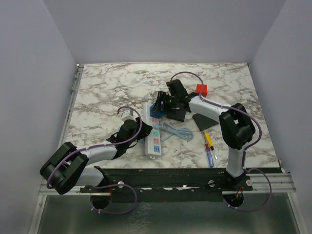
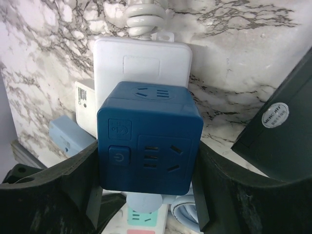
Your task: Pull the plug off the socket
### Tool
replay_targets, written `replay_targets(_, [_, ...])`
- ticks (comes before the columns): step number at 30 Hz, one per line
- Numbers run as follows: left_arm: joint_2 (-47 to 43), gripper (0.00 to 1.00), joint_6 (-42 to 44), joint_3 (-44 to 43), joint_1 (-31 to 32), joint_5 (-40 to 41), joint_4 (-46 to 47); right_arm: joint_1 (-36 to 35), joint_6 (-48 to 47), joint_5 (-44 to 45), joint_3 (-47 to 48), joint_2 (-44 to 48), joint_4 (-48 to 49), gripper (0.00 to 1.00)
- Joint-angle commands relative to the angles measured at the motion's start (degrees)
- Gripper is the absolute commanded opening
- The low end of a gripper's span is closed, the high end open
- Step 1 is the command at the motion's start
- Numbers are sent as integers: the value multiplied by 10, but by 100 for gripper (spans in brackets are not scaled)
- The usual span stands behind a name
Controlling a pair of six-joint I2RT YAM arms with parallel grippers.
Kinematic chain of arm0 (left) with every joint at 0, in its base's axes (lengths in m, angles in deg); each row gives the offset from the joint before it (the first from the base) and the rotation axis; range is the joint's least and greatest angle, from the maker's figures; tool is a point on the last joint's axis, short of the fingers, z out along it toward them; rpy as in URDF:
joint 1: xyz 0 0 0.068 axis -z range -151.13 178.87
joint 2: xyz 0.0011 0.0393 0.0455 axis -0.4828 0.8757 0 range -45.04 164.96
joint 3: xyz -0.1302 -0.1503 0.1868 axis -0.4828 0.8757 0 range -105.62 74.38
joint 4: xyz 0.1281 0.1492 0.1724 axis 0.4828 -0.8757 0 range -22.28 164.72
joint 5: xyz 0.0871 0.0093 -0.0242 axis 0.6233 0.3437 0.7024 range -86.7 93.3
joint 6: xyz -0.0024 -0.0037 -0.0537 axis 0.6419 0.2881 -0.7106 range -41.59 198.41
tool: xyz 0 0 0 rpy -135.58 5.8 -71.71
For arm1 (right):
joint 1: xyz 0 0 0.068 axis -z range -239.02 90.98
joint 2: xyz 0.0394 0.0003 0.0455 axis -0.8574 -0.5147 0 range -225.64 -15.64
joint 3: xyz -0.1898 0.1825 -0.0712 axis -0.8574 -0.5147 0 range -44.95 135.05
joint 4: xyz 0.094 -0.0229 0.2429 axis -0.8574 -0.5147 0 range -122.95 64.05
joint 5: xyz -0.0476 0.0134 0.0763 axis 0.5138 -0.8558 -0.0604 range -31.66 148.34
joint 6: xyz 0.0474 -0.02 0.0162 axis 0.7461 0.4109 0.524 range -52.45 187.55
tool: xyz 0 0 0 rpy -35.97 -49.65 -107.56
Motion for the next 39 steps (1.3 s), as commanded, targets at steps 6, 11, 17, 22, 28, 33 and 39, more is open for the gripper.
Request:
replay_targets(6, [74,0,-8,-18,-2,40,-116,-40,55,121,-132,81,135,0])
replay_targets(11, [71,0,7,-7,-2,26,-97,-40,46,128,-106,75,111,0])
replay_targets(17, [30,0,60,22,-2,15,-84,-32,24,119,-54,50,76,0])
replay_targets(22, [6,0,90,42,-2,11,-84,-13,10,95,-18,24,58,0])
replay_targets(28, [-2,0,108,50,-2,2,-85,2,-4,75,30,-11,40,0])
replay_targets(33, [-7,0,105,55,-2,4,-84,12,-7,70,55,-27,35,0])
replay_targets(39, [-9,0,81,50,-2,22,-97,10,6,61,24,-10,62,0])
